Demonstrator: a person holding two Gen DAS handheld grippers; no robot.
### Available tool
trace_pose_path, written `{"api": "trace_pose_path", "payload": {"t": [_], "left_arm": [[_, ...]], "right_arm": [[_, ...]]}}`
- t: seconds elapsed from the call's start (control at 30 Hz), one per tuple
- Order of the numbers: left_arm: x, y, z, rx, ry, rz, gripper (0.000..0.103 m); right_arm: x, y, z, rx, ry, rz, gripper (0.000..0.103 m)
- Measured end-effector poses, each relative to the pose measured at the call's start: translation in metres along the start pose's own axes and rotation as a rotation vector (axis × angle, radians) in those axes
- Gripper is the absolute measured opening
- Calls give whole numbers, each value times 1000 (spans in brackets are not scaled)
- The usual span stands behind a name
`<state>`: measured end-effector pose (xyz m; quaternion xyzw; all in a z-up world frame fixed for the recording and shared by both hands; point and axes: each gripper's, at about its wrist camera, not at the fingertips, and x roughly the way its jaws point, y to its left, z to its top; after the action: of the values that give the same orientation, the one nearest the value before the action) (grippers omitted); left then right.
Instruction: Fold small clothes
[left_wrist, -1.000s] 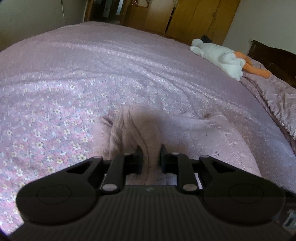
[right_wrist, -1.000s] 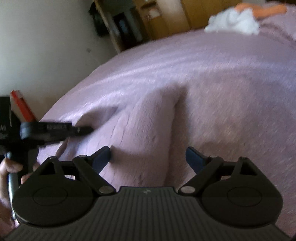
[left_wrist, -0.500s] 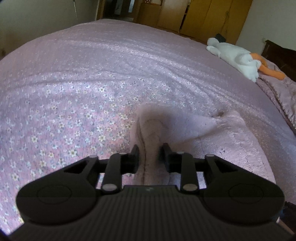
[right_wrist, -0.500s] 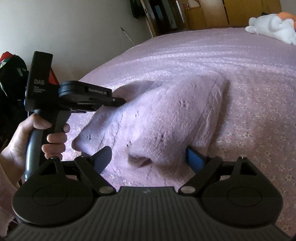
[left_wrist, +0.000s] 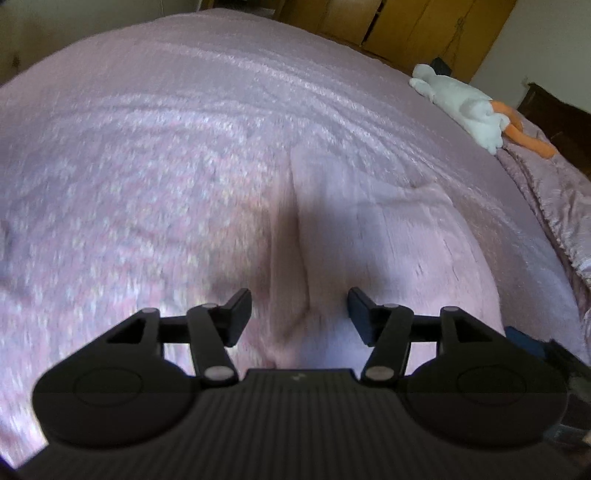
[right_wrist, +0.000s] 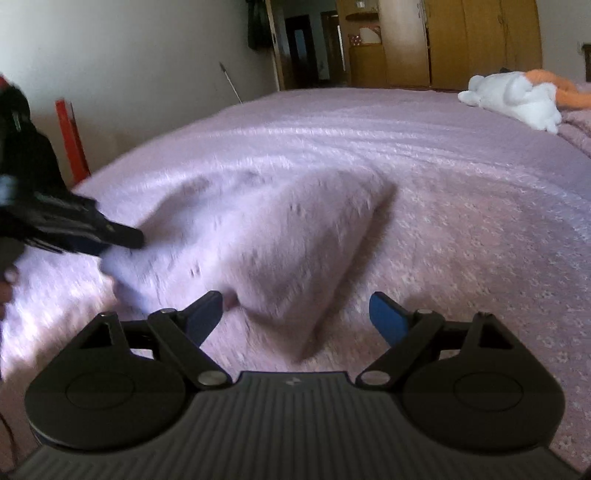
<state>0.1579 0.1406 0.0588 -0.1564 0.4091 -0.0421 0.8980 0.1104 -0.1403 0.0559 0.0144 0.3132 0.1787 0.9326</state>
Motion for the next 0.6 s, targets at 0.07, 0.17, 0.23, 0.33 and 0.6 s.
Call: {"api": "trace_pose_path", "payload": {"t": [0.07,0.17,0.23,0.33,0.6], "left_arm": [[-4,1,-8,-17,8,-12,59],[-4,-1,-18,-31,-2,-15,59],[-2,-4,-22,-33,-18,-40,58],[4,-12,-26,-2,-31,-6,25],[-2,5,-33,-31,-5,35,29]], "right_arm": [[-2,6,-8,-28,-7,-15,87],[-1,17,-15,-71,-27,-25,73],[3,25,-18,-109,-23,-35,51],[14,33,-19,-149,-7,-104,17],[7,18,-26,-180,65,-163,14]]}}
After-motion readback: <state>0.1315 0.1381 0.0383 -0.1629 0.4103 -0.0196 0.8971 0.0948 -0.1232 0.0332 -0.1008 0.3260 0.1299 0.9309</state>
